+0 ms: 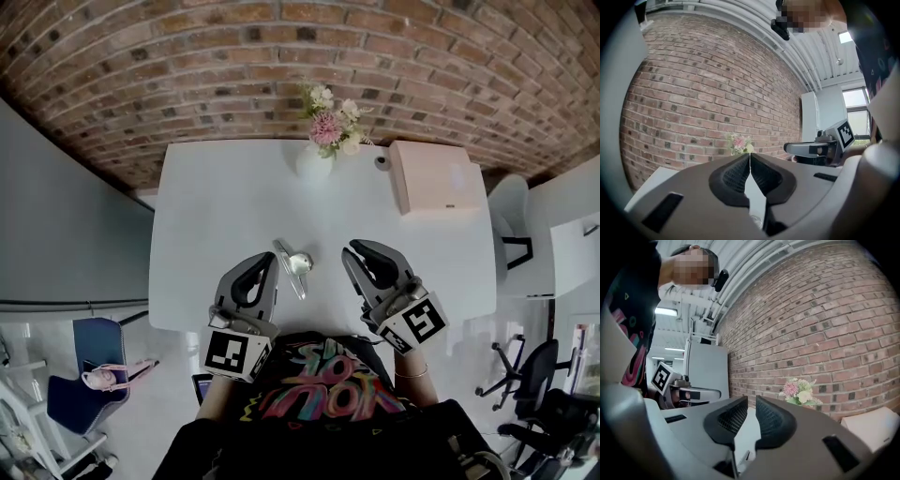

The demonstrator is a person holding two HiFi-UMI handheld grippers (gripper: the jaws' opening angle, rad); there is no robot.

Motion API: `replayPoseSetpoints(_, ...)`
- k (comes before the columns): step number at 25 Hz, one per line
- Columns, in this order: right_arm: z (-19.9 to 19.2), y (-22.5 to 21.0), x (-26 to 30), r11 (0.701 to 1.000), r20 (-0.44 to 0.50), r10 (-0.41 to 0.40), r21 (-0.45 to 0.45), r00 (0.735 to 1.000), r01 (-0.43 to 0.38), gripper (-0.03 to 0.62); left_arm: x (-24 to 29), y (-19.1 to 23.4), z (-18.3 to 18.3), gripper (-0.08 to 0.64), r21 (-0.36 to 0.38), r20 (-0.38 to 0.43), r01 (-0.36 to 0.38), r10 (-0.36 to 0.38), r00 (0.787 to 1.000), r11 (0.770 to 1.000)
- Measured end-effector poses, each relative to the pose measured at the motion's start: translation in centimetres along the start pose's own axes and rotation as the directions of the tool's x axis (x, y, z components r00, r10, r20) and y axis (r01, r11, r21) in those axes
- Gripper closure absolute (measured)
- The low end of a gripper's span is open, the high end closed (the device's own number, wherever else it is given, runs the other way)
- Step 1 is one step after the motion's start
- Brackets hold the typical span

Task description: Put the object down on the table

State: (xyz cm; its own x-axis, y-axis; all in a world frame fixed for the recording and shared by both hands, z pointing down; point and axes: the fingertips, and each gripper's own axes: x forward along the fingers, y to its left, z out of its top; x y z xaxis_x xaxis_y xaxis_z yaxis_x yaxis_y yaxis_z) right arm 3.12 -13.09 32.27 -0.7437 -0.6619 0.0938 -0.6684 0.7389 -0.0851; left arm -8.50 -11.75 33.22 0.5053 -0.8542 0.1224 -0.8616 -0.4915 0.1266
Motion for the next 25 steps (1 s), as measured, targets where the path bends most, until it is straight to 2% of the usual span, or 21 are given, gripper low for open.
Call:
replayPoseSetpoints(6,0.6,-1.2,-1.0,0.997,0.033,-0.074,0.002,0.997,0.074,0.574,0.5,-0.1,-0.1,0.532,-0.002,-0.003,-0.001,0.001,1.0,1.0)
replayPoseSetpoints(11,1.4,-1.6,-0.7,0.996,0.062,-0.092,0.015,0.994,0.091,0.574,0.7,0.4,-0.4,0.532,-0.011,-0.007,-0.016,0.016,1.0,1.0)
replayPoseSetpoints(25,-1.1,-2.2,-0.1,0.996,-0.028,-0.085,0.039,0.996,0.086,0.575,0.5,1.4,-0.4,0.532,-0.013,-0.006,-0.042,0.042,0.999,0.999)
